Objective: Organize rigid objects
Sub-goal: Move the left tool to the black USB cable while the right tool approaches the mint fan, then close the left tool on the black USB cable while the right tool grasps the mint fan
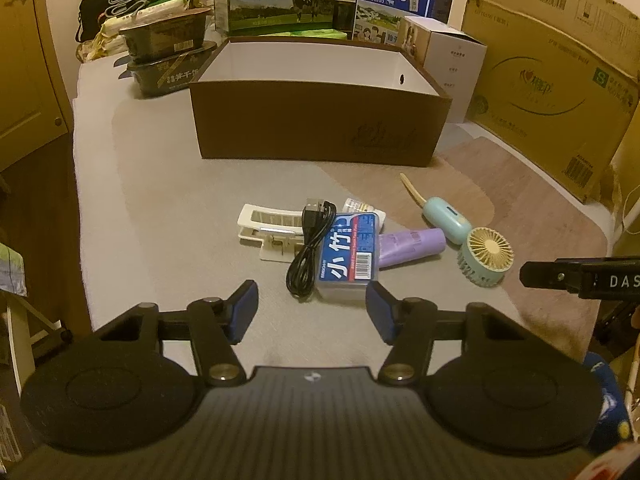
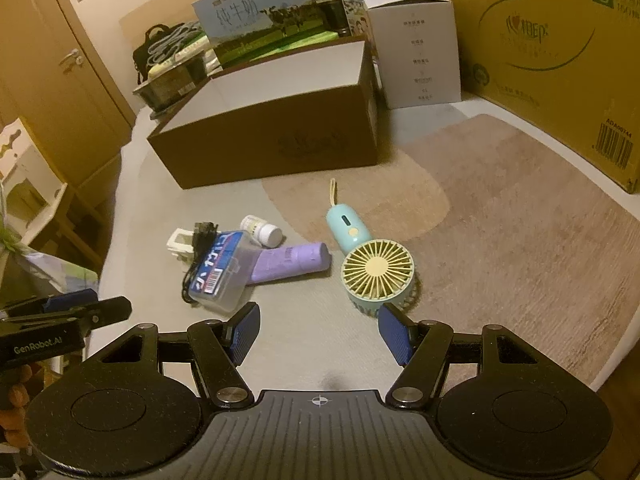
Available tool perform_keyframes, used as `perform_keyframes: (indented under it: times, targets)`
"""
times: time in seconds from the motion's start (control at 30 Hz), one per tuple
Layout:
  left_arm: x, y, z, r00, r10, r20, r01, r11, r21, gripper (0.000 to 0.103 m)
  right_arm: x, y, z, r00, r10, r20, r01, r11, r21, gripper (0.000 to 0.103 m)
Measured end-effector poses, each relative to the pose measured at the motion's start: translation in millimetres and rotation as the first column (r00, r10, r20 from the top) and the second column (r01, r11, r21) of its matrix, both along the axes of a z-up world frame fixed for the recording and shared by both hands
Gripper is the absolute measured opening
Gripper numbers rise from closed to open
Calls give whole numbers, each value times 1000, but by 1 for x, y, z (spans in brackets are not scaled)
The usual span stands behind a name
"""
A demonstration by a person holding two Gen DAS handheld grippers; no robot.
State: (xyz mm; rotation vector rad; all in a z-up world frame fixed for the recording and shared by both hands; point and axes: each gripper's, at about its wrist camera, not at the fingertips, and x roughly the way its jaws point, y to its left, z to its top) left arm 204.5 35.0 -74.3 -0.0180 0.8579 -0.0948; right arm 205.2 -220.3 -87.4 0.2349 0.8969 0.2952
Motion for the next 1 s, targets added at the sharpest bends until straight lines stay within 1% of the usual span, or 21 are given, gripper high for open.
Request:
perform_keyframes:
  times: [0.07, 0.1, 0.23, 0.3, 0.5, 0.57, 0.7, 0.87, 1.0]
  targets:
    - [6, 1, -5, 1000, -8, -6, 8, 1000, 7, 55, 4, -1, -4, 1000, -3, -6, 3, 1000, -6, 66]
    - [9, 1, -7, 1000, -10, -8, 10, 1000, 10, 53, 6, -1, -7, 1000, -3, -9, 3, 1000, -14, 66]
    - [24, 4, -17, 1000, -13, -21, 13, 1000, 19, 50, 16, -1, -15, 1000, 0, -14, -1, 999, -37, 66]
    - [31, 5, -21, 1000, -14, -25, 14, 1000, 21, 47, 23, -1, -20, 1000, 5, -12, -6, 999, -51, 66]
    - [56, 9, -36, 999, -12, -53, 13, 1000, 24, 40, 43, 4, -31, 1000, 17, 0, -17, 996, -90, 66]
    - [64, 10, -40, 998, -19, -58, 20, 1000, 23, 40, 50, 5, -33, 1000, 24, 7, -23, 994, -104, 66]
    - [80, 10, -51, 997, -37, -73, 38, 999, 23, 31, 66, 7, -38, 999, 33, 15, -31, 992, -121, 66]
    - [94, 7, -64, 993, -64, -98, 66, 998, 21, 26, 83, 7, -44, 999, 44, 18, -41, 990, -137, 65]
    - [100, 4, -68, 991, -90, -97, 91, 996, 1, 22, 92, 7, -50, 999, 52, 9, -50, 988, -148, 65]
